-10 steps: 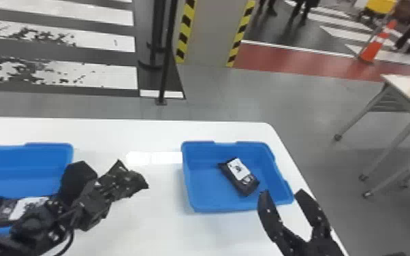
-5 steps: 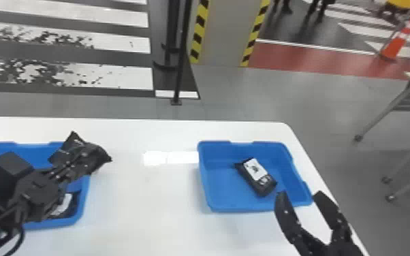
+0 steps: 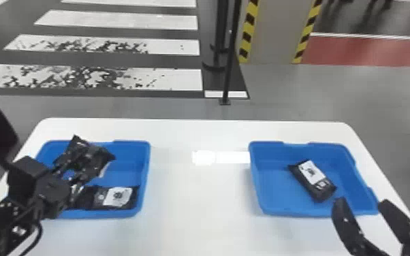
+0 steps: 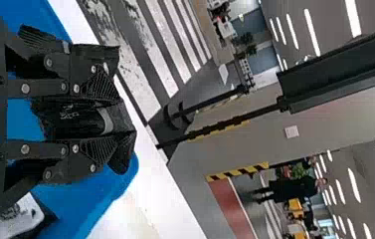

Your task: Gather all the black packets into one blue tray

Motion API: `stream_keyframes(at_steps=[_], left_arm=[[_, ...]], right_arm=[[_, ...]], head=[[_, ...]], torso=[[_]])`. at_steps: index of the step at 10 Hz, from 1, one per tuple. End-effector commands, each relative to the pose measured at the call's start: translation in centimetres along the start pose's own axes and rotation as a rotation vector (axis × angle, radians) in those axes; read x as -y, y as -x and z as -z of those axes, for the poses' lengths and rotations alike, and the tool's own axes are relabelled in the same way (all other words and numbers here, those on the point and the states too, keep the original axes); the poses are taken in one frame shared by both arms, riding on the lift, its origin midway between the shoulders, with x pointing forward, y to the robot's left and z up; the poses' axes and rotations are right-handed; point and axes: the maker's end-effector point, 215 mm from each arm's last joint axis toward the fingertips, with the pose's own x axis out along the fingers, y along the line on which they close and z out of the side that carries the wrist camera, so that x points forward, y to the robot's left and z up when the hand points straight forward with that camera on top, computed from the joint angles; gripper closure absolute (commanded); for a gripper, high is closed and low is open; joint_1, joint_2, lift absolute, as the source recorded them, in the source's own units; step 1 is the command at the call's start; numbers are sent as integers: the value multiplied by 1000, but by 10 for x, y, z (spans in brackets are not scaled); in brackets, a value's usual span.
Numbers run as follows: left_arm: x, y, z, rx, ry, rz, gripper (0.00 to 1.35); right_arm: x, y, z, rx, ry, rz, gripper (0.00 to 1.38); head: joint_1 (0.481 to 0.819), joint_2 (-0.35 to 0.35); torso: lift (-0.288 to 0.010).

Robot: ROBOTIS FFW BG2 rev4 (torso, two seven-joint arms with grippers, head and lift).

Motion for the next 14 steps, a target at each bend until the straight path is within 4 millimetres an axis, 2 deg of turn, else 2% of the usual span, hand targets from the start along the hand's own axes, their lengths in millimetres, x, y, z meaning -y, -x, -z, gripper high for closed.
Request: stream_keyframes(at_steps=[1, 2, 3, 4, 5, 7, 10, 11, 12, 14], left_arm=[[-23, 16, 16, -25, -5, -56, 4], [-20, 27, 19, -4, 6, -60, 117], [-15, 42, 12, 41, 36, -57, 223], [-15, 64, 8, 47, 50, -72, 268], [-17, 91, 1, 54, 64, -95, 274], [-14, 130, -5, 53, 107, -112, 275], [14, 167, -23, 81, 190, -67, 277], [27, 178, -26, 94, 240, -48, 277], [35, 186, -28, 99, 264, -36, 277], [47, 199, -36, 136, 314, -21, 277]], right_arm=[[-2, -1, 2, -4, -6, -2, 272], [-3, -1, 5, -14, -8, -5, 272], [-6, -3, 6, -20, -9, -13, 272], [-9, -5, 10, -40, -10, -25, 272], [-16, -8, 16, -87, 0, -44, 272], [-25, -11, 28, -165, 10, -67, 272], [-29, -30, 46, -233, 6, -101, 272], [-25, -40, 53, -258, 21, -122, 272], [-13, -48, 57, -283, 62, -117, 272], [27, -69, 73, -341, 147, -86, 275]], head=[[695, -22], [695, 13], [695, 37], [695, 44], [695, 47], [695, 85], [695, 111], [695, 104], [695, 92], [695, 49]], torso=[[-110], [-110], [-110], [-110], [-110], [-110], [-110], [-110], [-110], [-110]])
